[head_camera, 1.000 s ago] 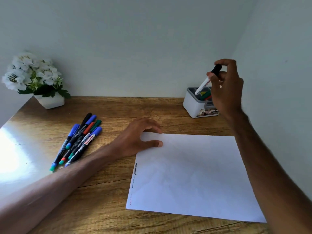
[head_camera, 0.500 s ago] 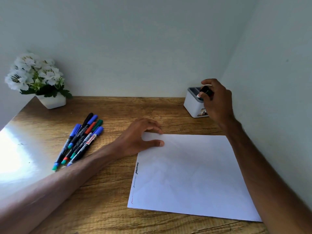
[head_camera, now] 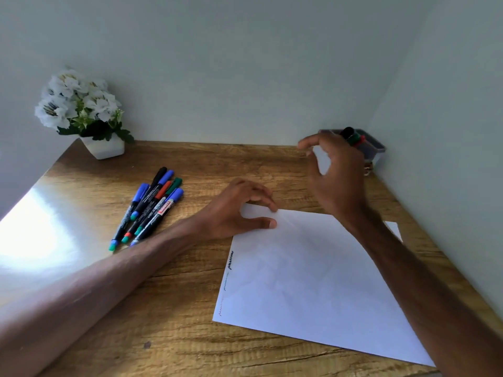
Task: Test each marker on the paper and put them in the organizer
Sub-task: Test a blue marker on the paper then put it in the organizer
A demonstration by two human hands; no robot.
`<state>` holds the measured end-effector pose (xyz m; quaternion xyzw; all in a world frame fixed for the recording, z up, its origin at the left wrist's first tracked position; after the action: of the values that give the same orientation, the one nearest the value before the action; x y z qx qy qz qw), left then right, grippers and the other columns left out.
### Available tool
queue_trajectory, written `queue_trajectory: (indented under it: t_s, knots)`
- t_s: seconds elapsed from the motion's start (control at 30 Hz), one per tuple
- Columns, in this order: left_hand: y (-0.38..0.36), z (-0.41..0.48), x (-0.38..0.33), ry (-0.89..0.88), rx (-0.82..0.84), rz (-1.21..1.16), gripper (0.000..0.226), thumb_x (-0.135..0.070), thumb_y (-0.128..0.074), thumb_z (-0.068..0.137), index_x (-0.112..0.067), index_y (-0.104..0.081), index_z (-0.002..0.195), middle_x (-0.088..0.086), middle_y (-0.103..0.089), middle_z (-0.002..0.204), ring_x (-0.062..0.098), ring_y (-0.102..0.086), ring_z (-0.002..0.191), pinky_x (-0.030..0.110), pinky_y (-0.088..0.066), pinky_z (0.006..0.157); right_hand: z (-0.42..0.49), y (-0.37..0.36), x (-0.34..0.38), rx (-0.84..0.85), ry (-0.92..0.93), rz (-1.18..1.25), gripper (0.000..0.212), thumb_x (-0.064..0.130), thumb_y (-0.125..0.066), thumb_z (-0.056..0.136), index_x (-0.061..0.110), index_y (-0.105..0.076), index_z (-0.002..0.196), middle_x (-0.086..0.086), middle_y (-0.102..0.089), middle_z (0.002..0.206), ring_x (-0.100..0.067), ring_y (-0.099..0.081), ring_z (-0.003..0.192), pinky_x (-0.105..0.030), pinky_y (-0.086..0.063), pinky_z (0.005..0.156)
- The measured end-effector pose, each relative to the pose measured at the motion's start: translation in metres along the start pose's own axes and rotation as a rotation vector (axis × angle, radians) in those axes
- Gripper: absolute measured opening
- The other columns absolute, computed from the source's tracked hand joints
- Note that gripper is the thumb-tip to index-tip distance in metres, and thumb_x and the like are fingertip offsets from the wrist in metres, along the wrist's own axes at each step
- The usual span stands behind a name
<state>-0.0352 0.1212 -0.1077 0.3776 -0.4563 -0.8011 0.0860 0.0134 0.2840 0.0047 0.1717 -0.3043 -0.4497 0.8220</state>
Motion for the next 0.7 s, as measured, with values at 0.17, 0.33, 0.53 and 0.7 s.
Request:
queue_trajectory:
  t_s: [0.17, 0.33, 0.53, 0.7]
  knots:
    - [0.009, -0.021, -0.010, -0.061, -0.037, -0.003, 0.036, -0.055, -0.078, 0.085, -0.035, -0.075, 0.114, -0.023, -0.062, 0.130, -0.021, -0.037, 0.118, 0.003, -0.023, 0.100, -0.026, -0.039, 0.042, 0.225, 0.078, 0.097, 0.022, -0.006, -0.064, 0.089, 0.010, -0.075, 0.097, 0.002, -0.077, 0.096, -0.008, -0.070, 0.090, -0.024, -0.057, 0.082]
    - [0.016, -0.040, -0.017, -0.104, -0.034, -0.018, 0.035, -0.046, -0.080, 0.087, -0.027, -0.076, 0.116, -0.014, -0.068, 0.127, -0.016, -0.044, 0.114, 0.005, -0.027, 0.098, -0.037, -0.061, 0.065, 0.341, 0.092, 0.155, 0.024, -0.005, -0.065, 0.085, 0.015, -0.077, 0.093, 0.006, -0.076, 0.090, -0.006, -0.069, 0.082, -0.026, -0.057, 0.074]
    - [0.037, -0.049, -0.021, -0.082, -0.188, 0.041, 0.022, -0.026, -0.080, 0.089, -0.020, -0.079, 0.109, -0.005, -0.075, 0.119, 0.010, -0.061, 0.116, 0.022, -0.047, 0.098, -0.032, -0.068, 0.082, 0.328, 0.078, 0.237, 0.023, -0.007, -0.065, 0.088, 0.010, -0.077, 0.098, 0.005, -0.076, 0.093, -0.002, -0.069, 0.085, -0.009, -0.053, 0.073]
    - [0.068, -0.083, 0.003, 0.085, -0.315, 0.272, 0.017, -0.031, -0.070, 0.094, -0.022, -0.078, 0.106, -0.007, -0.077, 0.109, 0.013, -0.063, 0.106, 0.031, -0.051, 0.092, -0.034, -0.082, 0.085, 0.253, 0.037, 0.281, 0.025, -0.007, -0.062, 0.088, 0.012, -0.076, 0.095, 0.009, -0.075, 0.092, -0.003, -0.070, 0.088, -0.023, -0.059, 0.072]
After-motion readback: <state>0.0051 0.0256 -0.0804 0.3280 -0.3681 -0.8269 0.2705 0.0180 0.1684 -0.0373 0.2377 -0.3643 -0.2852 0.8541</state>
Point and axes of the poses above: each hand's wrist, its own z-axis towards the middle knuckle, its own y-axis out of the back of the hand, x = y × z, the point moved 8 cm from there along z, towards the middle knuckle
